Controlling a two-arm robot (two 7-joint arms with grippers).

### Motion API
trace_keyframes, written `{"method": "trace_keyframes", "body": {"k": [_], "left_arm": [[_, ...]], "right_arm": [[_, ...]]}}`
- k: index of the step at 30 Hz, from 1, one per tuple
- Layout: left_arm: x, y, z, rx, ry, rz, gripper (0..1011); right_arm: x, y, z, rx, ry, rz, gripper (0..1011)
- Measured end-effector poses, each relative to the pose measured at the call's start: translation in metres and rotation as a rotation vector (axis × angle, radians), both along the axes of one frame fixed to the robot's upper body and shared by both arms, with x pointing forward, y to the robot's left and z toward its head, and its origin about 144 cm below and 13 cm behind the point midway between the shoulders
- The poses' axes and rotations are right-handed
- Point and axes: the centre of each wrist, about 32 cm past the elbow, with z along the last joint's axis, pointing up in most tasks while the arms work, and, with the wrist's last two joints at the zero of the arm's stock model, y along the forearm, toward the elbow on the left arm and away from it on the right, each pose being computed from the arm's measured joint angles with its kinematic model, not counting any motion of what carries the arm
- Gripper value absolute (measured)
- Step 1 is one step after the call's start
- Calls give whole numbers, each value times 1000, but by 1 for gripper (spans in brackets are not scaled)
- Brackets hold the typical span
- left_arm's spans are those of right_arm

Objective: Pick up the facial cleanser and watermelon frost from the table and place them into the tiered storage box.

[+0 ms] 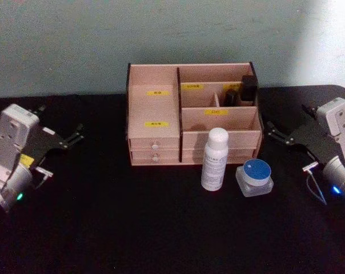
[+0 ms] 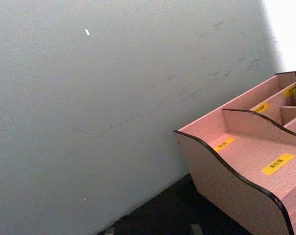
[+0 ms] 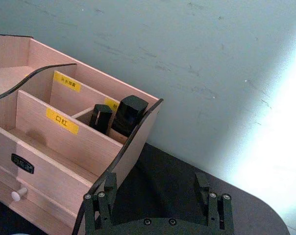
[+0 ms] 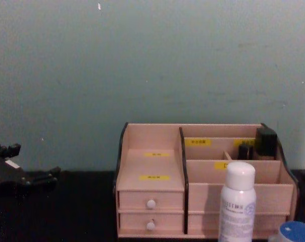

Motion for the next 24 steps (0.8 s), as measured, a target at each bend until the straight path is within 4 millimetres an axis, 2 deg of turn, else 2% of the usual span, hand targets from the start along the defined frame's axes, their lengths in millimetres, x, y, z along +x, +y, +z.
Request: {"method": "trace_keyframes", "body": {"k": [24], "left_arm": [[0, 0, 0, 0, 0, 0, 1001]], "right_arm": [[0, 0, 0, 0, 0, 0, 1002]]}}
